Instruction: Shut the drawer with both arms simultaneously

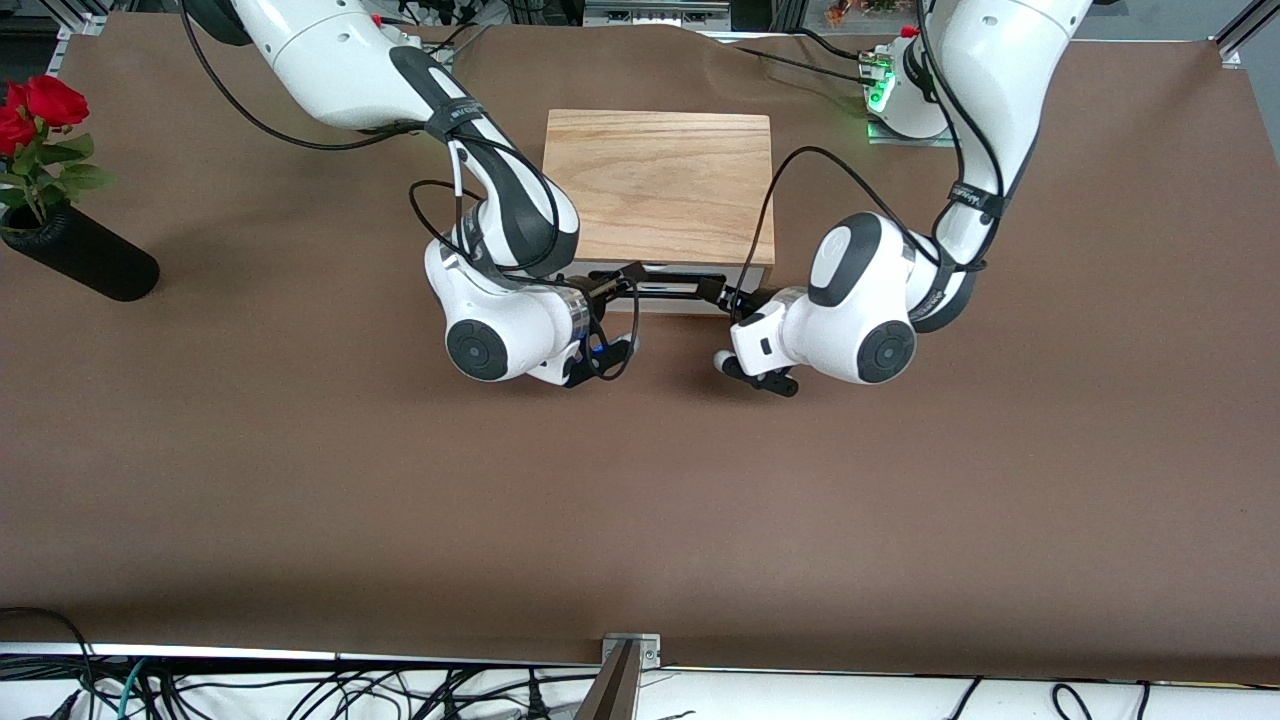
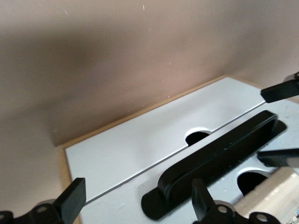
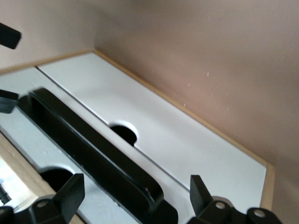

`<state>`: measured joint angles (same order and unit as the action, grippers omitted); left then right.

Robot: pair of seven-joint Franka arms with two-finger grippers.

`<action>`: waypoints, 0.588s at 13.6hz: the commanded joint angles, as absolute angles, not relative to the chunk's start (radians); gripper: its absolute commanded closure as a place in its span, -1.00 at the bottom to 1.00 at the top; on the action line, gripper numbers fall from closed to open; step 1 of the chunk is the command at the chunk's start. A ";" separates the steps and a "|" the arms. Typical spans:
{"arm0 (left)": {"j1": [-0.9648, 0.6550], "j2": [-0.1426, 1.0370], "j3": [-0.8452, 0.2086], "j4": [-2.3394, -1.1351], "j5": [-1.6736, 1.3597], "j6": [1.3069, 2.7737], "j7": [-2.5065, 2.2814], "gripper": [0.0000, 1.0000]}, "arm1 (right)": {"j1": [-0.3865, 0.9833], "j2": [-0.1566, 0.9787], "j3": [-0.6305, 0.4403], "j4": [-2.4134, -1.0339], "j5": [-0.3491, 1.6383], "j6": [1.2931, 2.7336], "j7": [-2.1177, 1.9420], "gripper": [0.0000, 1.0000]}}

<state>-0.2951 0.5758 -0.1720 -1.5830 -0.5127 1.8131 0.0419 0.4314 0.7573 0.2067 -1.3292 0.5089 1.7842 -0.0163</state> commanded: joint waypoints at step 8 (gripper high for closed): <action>-0.140 0.382 -0.170 -1.488 -0.186 1.721 0.069 -1.00 | 0.316 0.724 0.170 -1.209 0.402 1.868 -0.071 -1.00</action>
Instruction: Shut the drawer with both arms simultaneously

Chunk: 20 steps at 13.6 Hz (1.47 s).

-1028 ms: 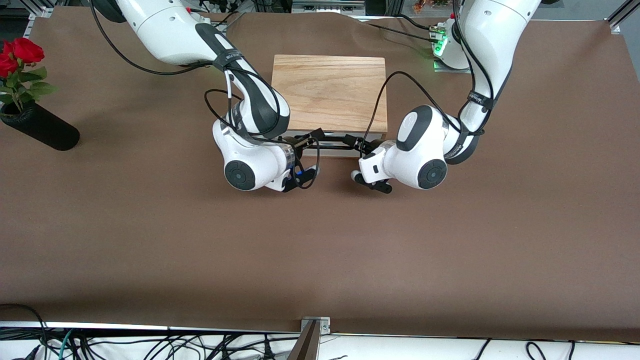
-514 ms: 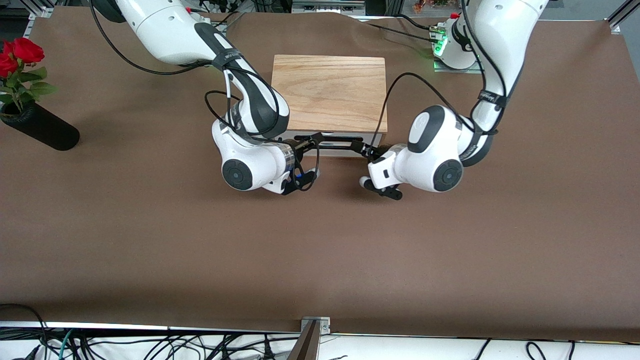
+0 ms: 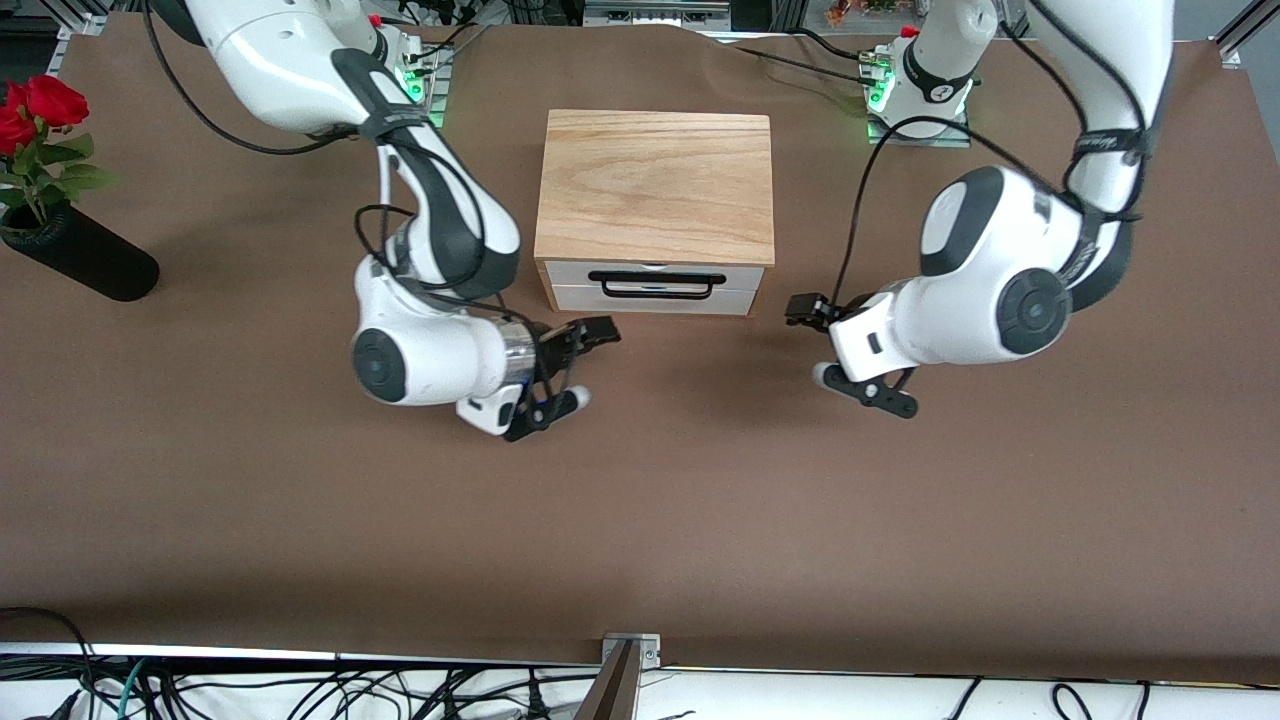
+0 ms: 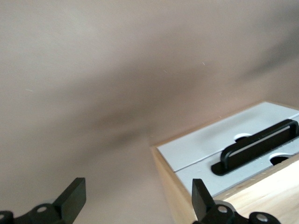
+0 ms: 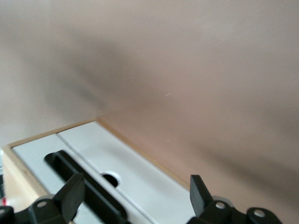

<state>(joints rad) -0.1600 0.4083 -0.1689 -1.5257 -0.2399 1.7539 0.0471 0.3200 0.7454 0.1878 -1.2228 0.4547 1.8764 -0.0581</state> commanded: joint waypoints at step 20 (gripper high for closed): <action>-0.095 0.000 -0.066 -1.646 0.104 1.623 -0.147 -1.00 | 0.035 0.227 -0.114 -1.456 0.117 1.901 -0.371 -1.00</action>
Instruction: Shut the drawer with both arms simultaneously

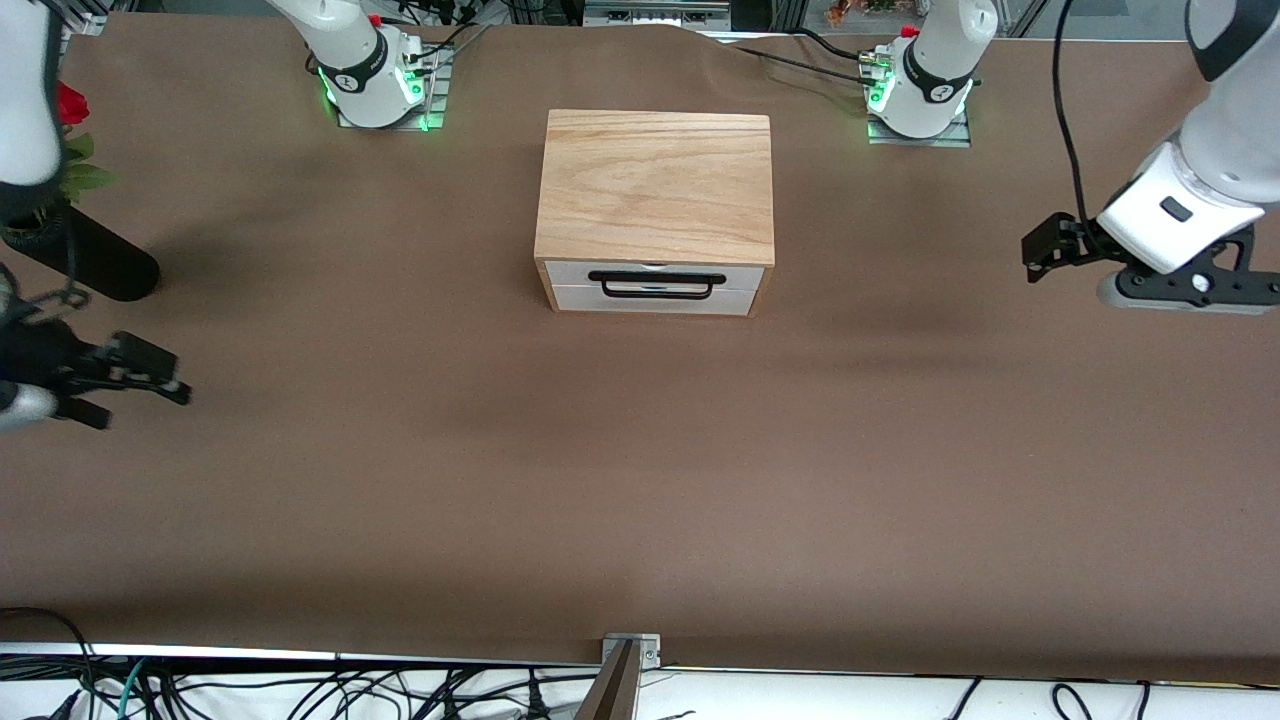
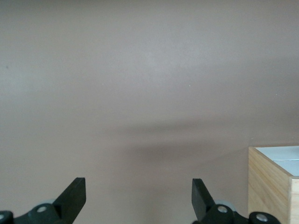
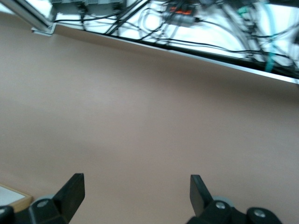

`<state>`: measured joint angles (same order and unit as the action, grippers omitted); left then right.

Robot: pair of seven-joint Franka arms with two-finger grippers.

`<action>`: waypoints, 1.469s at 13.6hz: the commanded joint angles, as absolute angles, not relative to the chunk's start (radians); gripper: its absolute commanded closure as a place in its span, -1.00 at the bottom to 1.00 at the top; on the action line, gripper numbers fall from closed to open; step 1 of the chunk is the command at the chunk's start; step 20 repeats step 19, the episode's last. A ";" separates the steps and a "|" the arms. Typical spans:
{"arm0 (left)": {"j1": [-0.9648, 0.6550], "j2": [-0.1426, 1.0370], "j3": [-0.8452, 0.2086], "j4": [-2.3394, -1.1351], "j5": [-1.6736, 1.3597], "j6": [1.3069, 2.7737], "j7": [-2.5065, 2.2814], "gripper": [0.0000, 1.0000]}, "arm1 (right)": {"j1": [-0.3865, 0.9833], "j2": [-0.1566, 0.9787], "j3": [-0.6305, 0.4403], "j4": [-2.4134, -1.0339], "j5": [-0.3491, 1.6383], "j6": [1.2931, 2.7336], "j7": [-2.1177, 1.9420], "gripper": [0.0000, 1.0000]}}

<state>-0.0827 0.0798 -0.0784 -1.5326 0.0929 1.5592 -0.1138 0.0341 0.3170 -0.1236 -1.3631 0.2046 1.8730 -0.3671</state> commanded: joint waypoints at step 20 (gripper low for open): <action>-0.066 -0.008 -0.040 -1.641 -0.011 1.595 -0.043 -1.00 | 0.063 0.150 -0.040 -1.497 0.003 1.704 0.084 -1.00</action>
